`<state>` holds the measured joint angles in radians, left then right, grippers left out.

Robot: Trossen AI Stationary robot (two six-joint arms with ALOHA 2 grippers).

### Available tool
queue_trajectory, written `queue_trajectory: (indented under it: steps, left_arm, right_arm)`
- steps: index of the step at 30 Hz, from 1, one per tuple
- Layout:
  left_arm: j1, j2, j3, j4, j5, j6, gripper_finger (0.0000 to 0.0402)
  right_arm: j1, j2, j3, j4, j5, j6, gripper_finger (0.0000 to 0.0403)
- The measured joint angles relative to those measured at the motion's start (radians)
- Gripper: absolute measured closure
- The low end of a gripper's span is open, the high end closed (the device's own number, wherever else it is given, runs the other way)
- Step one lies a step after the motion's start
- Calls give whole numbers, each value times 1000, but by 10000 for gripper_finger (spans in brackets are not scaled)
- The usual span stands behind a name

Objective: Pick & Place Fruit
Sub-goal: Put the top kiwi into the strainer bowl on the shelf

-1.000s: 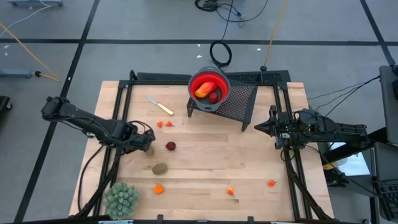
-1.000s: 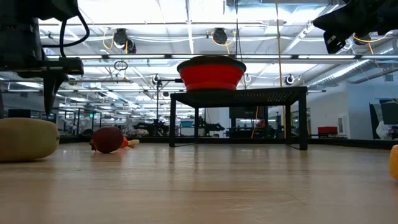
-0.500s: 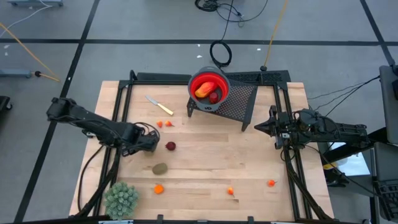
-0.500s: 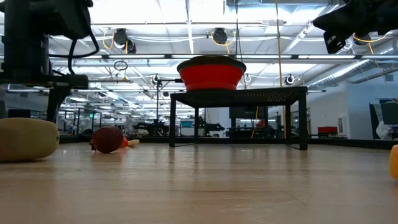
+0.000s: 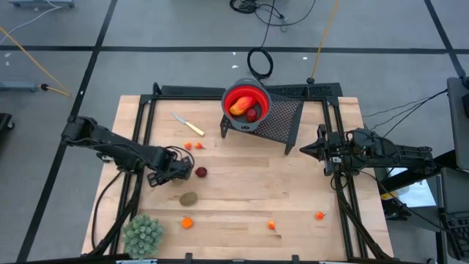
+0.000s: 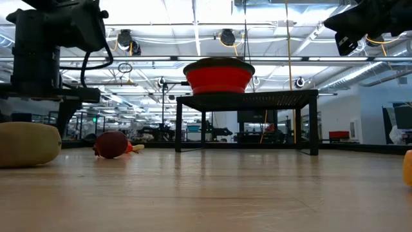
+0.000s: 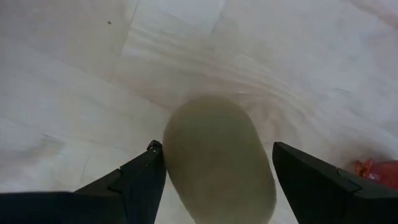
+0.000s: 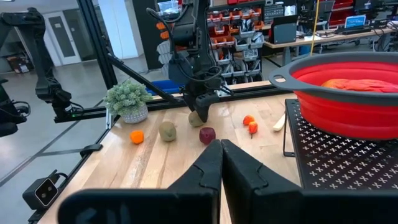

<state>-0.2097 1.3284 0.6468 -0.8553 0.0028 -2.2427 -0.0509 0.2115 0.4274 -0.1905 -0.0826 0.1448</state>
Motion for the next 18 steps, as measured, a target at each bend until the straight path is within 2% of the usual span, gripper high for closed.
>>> queue_trajectory:
  steps: [8, 18]
  left_arm:
    - [0, 7, 0, 3, -3, 55, 123]
    - [0, 7, 0, 1, -100, 58, 215]
  right_arm:
    - [0, 0, 0, 0, 0, 0, 403]
    - [0, 0, 0, 0, -1, 0, 403]
